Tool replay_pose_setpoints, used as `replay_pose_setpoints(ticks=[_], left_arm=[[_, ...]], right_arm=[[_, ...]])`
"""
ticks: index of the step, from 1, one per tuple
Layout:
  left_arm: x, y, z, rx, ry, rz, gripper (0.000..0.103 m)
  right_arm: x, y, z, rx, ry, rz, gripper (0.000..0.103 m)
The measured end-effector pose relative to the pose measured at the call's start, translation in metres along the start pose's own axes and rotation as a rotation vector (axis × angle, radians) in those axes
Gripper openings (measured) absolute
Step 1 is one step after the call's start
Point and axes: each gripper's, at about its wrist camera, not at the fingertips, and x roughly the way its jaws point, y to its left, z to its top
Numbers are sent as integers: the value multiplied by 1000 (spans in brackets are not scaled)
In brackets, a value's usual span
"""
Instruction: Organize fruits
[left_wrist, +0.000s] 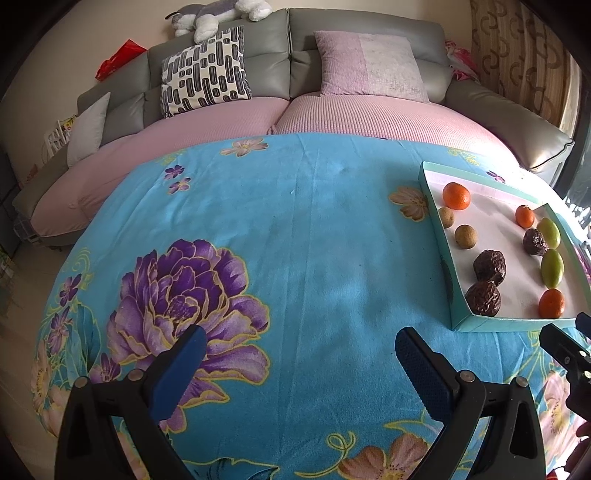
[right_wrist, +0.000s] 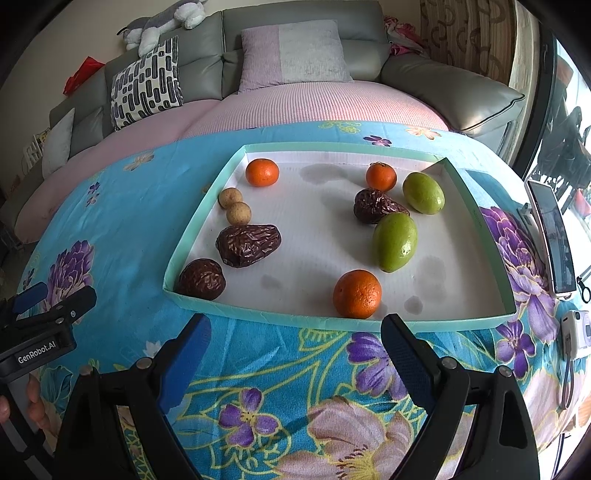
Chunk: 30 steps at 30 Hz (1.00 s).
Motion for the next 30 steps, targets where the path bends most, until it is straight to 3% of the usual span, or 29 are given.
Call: replay_pose_setpoints(ticks=[30], left_arm=[[3, 2, -1, -1, 13, 2, 103]], right_arm=[[3, 1, -2, -3, 11, 0, 94]])
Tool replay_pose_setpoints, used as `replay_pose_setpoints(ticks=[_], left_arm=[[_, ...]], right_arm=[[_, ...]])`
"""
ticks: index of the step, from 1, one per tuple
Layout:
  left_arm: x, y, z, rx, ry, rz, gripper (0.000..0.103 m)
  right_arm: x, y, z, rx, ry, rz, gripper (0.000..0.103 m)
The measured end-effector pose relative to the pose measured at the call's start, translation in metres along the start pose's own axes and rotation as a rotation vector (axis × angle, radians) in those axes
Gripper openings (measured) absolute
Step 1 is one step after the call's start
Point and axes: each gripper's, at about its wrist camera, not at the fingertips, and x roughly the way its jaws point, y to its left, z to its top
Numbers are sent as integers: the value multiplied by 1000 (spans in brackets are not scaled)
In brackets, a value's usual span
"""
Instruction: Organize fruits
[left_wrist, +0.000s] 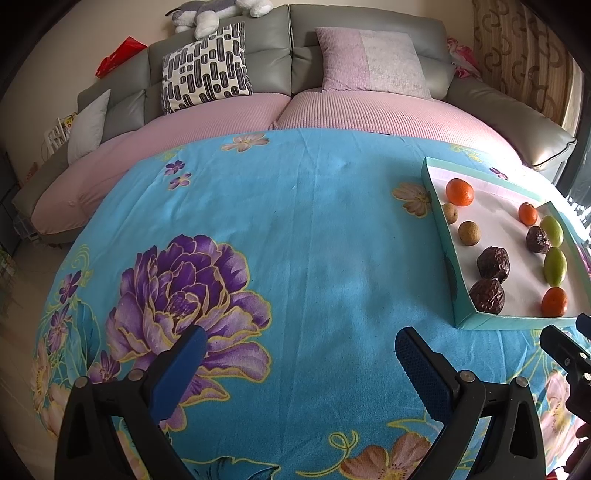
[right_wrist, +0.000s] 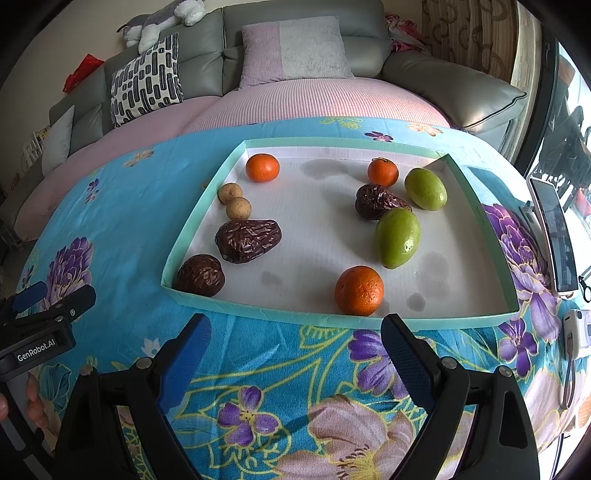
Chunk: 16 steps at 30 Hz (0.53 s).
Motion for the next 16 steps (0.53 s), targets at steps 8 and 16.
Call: replay_pose_setpoints(ticks=[8, 16], left_arm=[[-4, -1, -1, 20, -22, 40, 103], [-5, -2, 0, 13, -19, 31, 103]], right_arm=[[0, -1, 1, 1, -1, -4, 94], [0, -1, 1, 1, 3, -3, 94]])
